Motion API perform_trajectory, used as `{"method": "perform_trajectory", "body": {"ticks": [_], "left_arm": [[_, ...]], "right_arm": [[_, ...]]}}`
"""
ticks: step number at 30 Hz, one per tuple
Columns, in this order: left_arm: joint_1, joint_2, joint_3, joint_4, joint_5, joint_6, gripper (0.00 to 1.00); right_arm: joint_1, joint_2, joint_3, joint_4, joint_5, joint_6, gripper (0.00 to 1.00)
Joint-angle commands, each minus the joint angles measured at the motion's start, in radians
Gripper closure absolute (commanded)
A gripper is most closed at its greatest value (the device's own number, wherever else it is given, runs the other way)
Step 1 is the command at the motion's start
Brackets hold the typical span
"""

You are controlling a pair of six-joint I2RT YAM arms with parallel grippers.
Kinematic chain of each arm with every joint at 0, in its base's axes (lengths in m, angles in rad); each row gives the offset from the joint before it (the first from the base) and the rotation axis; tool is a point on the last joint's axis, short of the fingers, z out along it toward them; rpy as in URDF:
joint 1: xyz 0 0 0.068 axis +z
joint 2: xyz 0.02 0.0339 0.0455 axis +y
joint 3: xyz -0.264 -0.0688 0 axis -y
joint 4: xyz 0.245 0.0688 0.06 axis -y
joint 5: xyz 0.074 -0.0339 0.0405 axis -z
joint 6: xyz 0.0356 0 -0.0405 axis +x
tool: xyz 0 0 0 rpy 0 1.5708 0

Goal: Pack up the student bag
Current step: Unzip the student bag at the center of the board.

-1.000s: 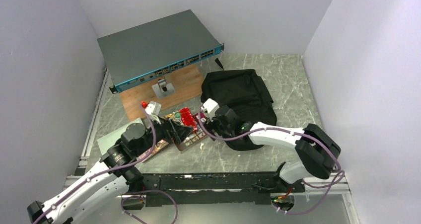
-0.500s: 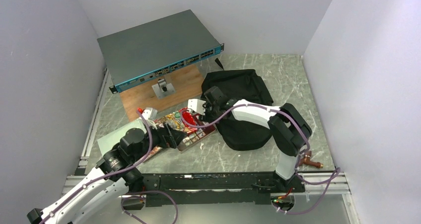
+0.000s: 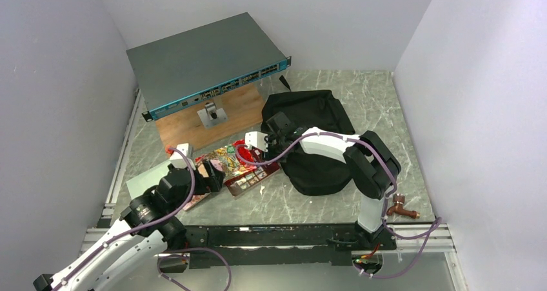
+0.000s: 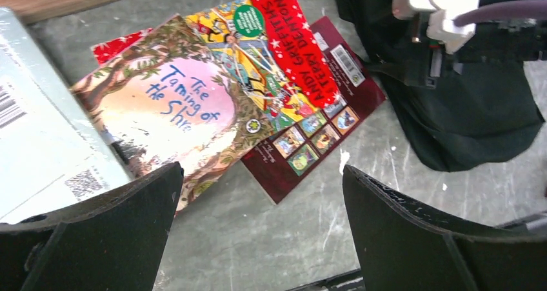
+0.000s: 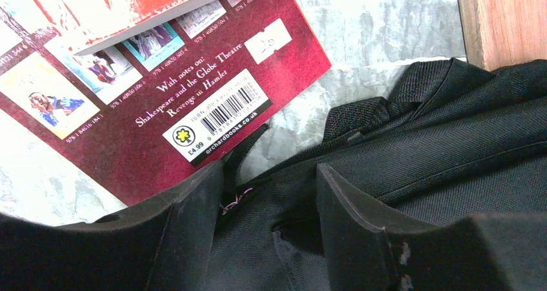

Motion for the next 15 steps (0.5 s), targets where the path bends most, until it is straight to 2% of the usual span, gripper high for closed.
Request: {"method": "perform_trajectory", "body": {"ticks": [1, 5, 9, 12, 15], "left_arm": [[0.004, 0.014, 0.047, -0.055, -0.093, -0.013, 0.0], [0.004, 0.013, 0.041, -0.051, -0.089, -0.025, 0.0], [0.004, 0.013, 0.026, -0.038, -0.08, -0.032, 0.0], [0.004, 0.032, 0.024, -0.024, -0.073, -0.035, 0.0], [0.004, 0.064, 0.023, -0.001, -0.046, -0.034, 0.0]], "right_arm": [[0.014, 0.013, 0.026, 0.019, -0.078, -0.022, 0.43], [0.02, 0.001, -0.016, 0.02, -0.059, -0.097, 0.46], [0.016, -0.031, -0.083, 0.074, -0.066, -0.132, 0.42], [0.016, -0.032, -0.102, 0.137, 0.038, -0.051, 0.41], [0.013, -0.108, -0.169, 0.259, 0.085, 0.116, 0.38]]}}
